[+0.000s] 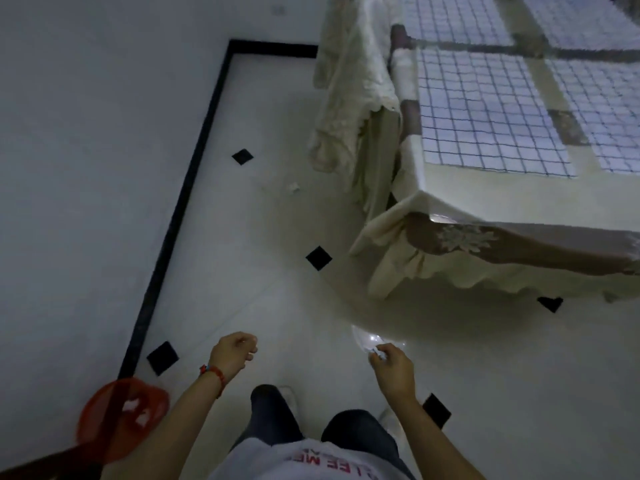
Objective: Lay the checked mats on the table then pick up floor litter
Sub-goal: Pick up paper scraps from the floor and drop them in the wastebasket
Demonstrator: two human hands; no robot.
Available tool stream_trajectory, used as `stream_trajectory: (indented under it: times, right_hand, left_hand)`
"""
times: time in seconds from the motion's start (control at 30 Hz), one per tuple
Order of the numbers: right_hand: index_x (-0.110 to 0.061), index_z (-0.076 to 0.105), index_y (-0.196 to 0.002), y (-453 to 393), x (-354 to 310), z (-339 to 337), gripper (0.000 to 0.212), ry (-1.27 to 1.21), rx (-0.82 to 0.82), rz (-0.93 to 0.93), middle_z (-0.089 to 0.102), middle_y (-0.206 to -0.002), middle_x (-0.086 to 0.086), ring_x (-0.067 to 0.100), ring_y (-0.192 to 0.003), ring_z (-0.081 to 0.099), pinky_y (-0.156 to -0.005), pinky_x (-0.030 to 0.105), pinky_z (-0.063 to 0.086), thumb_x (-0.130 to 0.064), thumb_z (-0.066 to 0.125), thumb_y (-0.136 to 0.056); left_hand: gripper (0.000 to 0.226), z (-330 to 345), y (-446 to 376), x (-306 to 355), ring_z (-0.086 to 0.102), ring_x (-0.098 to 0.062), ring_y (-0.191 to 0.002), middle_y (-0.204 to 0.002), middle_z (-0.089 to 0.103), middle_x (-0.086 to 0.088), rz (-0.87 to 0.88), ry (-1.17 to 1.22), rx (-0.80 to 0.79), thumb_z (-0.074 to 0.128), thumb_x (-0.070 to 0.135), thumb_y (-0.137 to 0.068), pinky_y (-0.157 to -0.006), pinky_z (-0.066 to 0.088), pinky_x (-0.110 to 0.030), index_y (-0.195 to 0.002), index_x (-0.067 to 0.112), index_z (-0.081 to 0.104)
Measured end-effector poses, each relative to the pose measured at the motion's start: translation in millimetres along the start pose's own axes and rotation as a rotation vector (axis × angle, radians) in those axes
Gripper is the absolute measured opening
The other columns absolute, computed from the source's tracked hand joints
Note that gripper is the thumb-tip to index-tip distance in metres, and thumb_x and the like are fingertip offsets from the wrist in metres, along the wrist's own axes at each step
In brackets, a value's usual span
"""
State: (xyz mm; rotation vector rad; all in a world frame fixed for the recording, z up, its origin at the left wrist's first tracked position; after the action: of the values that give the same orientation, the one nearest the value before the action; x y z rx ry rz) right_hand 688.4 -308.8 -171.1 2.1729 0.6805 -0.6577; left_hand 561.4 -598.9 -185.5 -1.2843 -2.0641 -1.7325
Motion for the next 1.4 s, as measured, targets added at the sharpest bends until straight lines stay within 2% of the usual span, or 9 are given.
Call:
stream_trajectory:
  times: [0.2, 0.3, 0.4, 0.53, 0.73, 0.93, 1.03, 1.13, 1.4]
  right_hand:
    - [0.004, 0.063, -0.08, -20.9, -77.9, 48.9, 0.014, 0.059, -0.077, -0.056, 0.061, -0.075, 0.02, 0.035, -0.075, 0.057, -0.058, 0.029, 0.035, -0.008, 0.056, -0.085]
    - [-0.006, 0.059, -0.076, -47.3, -103.4, 62.5, 0.012, 0.098, -0.137, -0.046, 0.064, -0.077, 0.018, 0.029, -0.071, 0.058, -0.056, 0.025, 0.037, -0.012, 0.056, -0.086]
    - [-0.005, 0.061, -0.08, -82.3, -126.7, 68.5, 0.011, 0.089, -0.136, -0.035, 0.065, -0.077, 0.018, 0.032, -0.074, 0.061, -0.065, 0.032, 0.042, -0.014, 0.059, -0.086]
    - [-0.004, 0.061, -0.076, -142.1, -160.6, 80.3, 0.012, 0.07, -0.16, 0.002, 0.057, -0.066, 0.013, 0.027, -0.068, 0.054, -0.06, 0.03, 0.039, -0.009, 0.058, -0.086]
    - [-0.013, 0.05, -0.057, -235.7, -247.0, 97.4, 0.032, 0.111, -0.268, -0.002, 0.047, -0.052, 0.001, 0.018, -0.054, 0.047, -0.054, 0.021, 0.037, -0.014, 0.057, -0.088]
    - [-0.009, 0.056, -0.067, -323.1, -354.3, 113.6, 0.025, 0.062, -0.29, -0.047, 0.05, -0.054, -0.003, 0.015, -0.055, 0.048, -0.048, 0.021, 0.032, -0.018, 0.055, -0.091]
    - [-0.013, 0.058, -0.064, -364.4, -397.4, 122.0, 0.025, 0.001, -0.273, -0.045, 0.057, -0.059, 0.005, 0.023, -0.062, 0.053, -0.058, 0.03, 0.04, -0.018, 0.057, -0.089]
    - [-0.006, 0.067, -0.078, -407.6, -422.0, 129.9, 0.017, -0.051, -0.214, -0.008, 0.067, -0.077, 0.017, 0.033, -0.079, 0.063, -0.073, 0.038, 0.048, -0.019, 0.059, -0.086]
    - [-0.001, 0.068, -0.088, -500.6, -454.7, 142.2, 0.021, -0.158, -0.141, 0.164, 0.062, -0.078, 0.006, 0.023, -0.079, 0.059, -0.077, 0.034, 0.046, -0.021, 0.063, -0.083]
  left_hand:
    - [0.019, -88.9, -27.3, -12.6, 0.054, -0.016, -0.068, -0.075, 0.06, -0.003, -0.097, 0.128, 0.07, 0.051, 0.013, -0.091, -0.06, 0.042, -0.025, -0.074, 0.016, 0.06]
    - [0.02, -103.7, -44.2, 4.3, 0.054, -0.015, -0.067, -0.075, 0.06, -0.003, -0.104, 0.148, 0.063, 0.052, 0.014, -0.09, -0.059, 0.042, -0.025, -0.072, 0.018, 0.059]
    - [0.019, -112.7, -72.5, 32.0, 0.054, -0.015, -0.067, -0.075, 0.06, -0.003, -0.109, 0.15, 0.049, 0.053, 0.016, -0.09, -0.06, 0.043, -0.025, -0.072, 0.018, 0.059]
    - [0.014, -131.8, -127.7, 82.3, 0.056, -0.016, -0.067, -0.077, 0.061, -0.005, -0.095, 0.132, 0.075, 0.053, 0.016, -0.09, -0.061, 0.043, -0.025, -0.077, 0.015, 0.059]
    - [0.014, -172.1, -190.4, 156.7, 0.057, -0.017, -0.071, -0.078, 0.062, -0.005, -0.15, 0.198, 0.156, 0.052, 0.018, -0.091, -0.063, 0.045, -0.026, -0.078, 0.016, 0.059]
    - [0.018, -205.1, -241.9, 214.9, 0.057, -0.017, -0.069, -0.078, 0.062, -0.007, -0.187, 0.188, 0.202, 0.051, 0.017, -0.091, -0.063, 0.045, -0.025, -0.075, 0.016, 0.058]
    - [0.019, -217.1, -273.9, 242.0, 0.055, -0.017, -0.068, -0.075, 0.059, -0.005, -0.21, 0.178, 0.192, 0.05, 0.016, -0.092, -0.063, 0.043, -0.024, -0.075, 0.014, 0.057]
    - [0.015, -227.5, -318.3, 275.3, 0.054, -0.017, -0.068, -0.075, 0.059, -0.005, -0.221, 0.117, 0.146, 0.049, 0.016, -0.093, -0.061, 0.043, -0.024, -0.083, 0.008, 0.057]
    - [0.013, -229.1, -463.0, 410.7, 0.053, -0.015, -0.068, -0.075, 0.059, -0.003, -0.178, -0.047, -0.006, 0.051, 0.016, -0.092, -0.061, 0.043, -0.025, -0.083, 0.01, 0.058]
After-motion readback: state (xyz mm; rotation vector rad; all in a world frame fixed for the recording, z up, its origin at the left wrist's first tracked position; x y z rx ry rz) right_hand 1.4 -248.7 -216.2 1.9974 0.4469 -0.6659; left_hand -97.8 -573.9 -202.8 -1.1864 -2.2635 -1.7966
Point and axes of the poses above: each hand's wrist, its own y-axis away from the middle knuckle, its own z-axis out of the palm, x = y × z, the point moved 6 cm from there along -y, towards the middle knuckle
